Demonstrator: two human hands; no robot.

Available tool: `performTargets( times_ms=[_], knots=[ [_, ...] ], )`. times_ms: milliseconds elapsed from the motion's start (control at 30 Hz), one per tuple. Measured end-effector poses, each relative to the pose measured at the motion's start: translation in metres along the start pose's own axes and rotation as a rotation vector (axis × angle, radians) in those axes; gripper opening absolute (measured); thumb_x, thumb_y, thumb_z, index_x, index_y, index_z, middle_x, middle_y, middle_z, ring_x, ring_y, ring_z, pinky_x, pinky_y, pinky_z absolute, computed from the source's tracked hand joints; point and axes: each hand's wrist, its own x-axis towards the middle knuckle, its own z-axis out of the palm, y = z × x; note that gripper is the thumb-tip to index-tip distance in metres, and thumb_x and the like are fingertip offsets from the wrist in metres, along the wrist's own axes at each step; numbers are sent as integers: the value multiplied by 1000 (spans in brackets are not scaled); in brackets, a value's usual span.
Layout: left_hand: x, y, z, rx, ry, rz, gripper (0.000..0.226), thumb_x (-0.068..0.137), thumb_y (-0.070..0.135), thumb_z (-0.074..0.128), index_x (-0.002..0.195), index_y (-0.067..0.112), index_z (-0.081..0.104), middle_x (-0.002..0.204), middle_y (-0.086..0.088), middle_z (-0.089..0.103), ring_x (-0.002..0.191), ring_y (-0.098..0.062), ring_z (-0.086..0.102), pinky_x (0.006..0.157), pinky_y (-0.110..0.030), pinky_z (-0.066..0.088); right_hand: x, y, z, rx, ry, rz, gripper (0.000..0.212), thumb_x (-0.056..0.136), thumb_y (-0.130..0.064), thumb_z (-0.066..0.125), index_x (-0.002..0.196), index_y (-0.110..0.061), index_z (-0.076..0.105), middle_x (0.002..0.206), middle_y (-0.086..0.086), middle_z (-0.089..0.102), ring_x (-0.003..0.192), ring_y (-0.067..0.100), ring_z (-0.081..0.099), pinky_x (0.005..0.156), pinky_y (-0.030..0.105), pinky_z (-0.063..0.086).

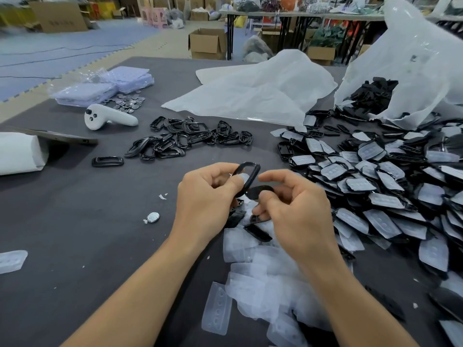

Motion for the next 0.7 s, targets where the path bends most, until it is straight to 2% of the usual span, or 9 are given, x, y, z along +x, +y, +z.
performTargets(
  times_ms=[167,300,367,533,633,700],
  knots=[
    [3,3,-2,-183,39,-39,21,87,19,70,83,35,82,64,3,69,45,-11,55,46,-18,45,1,0,-3,-15,79,36,22,90,-5,69,89,-26,67,66,-1,75,61,14,74,66,40,63],
    [1,7,-3,-247,-111,-66,18,80,23,71,88,29,85,70,4,74,49,-7,53,49,-16,45,4,-4,-6,163,71,110,17,90,2,72,90,-15,73,70,7,76,60,20,74,59,29,59],
    [-1,6,-1,-188,-168,-59,19,81,25,72,94,28,85,76,3,77,54,-5,56,52,-16,46,5,-8,-6,312,32,164,16,91,6,69,91,-9,75,73,11,76,61,19,72,58,25,58],
    [1,3,-3,-49,-159,-44,19,81,34,73,96,38,84,80,3,80,60,-7,61,58,-21,50,5,-12,-10,506,-77,270,28,97,9,56,90,-8,77,82,15,77,67,19,73,62,23,60],
    [1,1,-5,55,-124,36,18,83,35,72,96,42,83,81,10,80,69,-3,69,63,-20,51,4,-13,-10,549,-117,300,24,96,5,60,90,-10,78,87,16,77,71,20,74,64,25,60],
    [-2,1,-4,122,-113,108,19,85,31,74,95,45,82,83,18,79,78,1,73,66,-16,53,4,-13,-9,521,-112,299,17,94,4,65,92,-8,77,83,16,76,67,19,73,62,24,60]
  ],
)
